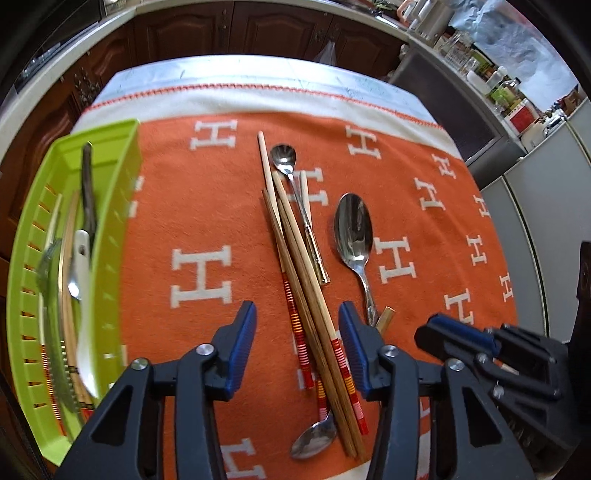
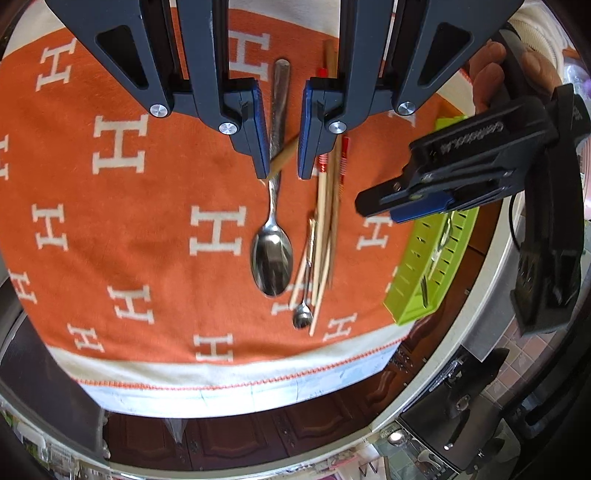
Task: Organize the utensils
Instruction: 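Grasp a plain wooden chopstick with left while right grasps a red-striped chopstick, then drop the wooden chopstick in the tray with left while right drops the red-striped chopstick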
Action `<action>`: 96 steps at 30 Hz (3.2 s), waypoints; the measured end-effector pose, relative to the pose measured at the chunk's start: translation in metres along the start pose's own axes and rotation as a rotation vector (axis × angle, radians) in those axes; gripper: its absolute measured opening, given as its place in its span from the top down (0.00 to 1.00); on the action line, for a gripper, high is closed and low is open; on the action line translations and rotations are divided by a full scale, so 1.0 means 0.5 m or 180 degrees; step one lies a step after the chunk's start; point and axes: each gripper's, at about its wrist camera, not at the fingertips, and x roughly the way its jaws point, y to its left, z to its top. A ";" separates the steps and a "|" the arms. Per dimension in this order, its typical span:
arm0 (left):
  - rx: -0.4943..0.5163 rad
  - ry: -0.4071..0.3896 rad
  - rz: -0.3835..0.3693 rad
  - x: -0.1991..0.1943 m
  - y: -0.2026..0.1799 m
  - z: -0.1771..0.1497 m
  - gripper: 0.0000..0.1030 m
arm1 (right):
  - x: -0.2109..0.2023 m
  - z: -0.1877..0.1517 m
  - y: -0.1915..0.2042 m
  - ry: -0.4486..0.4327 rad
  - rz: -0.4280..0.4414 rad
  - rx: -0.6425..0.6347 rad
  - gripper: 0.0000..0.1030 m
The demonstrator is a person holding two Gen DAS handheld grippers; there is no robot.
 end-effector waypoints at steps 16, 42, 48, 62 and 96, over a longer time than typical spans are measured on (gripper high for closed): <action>-0.0019 0.0148 -0.0025 0.062 -0.011 -0.001 0.96 | 0.052 -0.013 -0.014 0.0105 0.0113 0.0005 0.85; -0.0110 0.0135 -0.0046 0.067 0.018 -0.017 0.94 | 0.076 -0.020 0.018 0.0162 0.0117 -0.0176 0.84; -0.0102 0.0023 -0.0060 0.030 0.036 -0.019 0.96 | 0.090 -0.012 0.024 0.0228 0.0253 -0.0174 0.85; -0.0228 -0.0352 -0.0008 -0.111 0.093 -0.005 0.96 | 0.149 0.020 0.044 0.0372 0.0353 -0.0096 0.85; -0.0203 -0.0288 0.1143 -0.129 0.298 -0.004 0.94 | 0.009 0.089 0.179 0.0108 0.0791 0.0041 0.95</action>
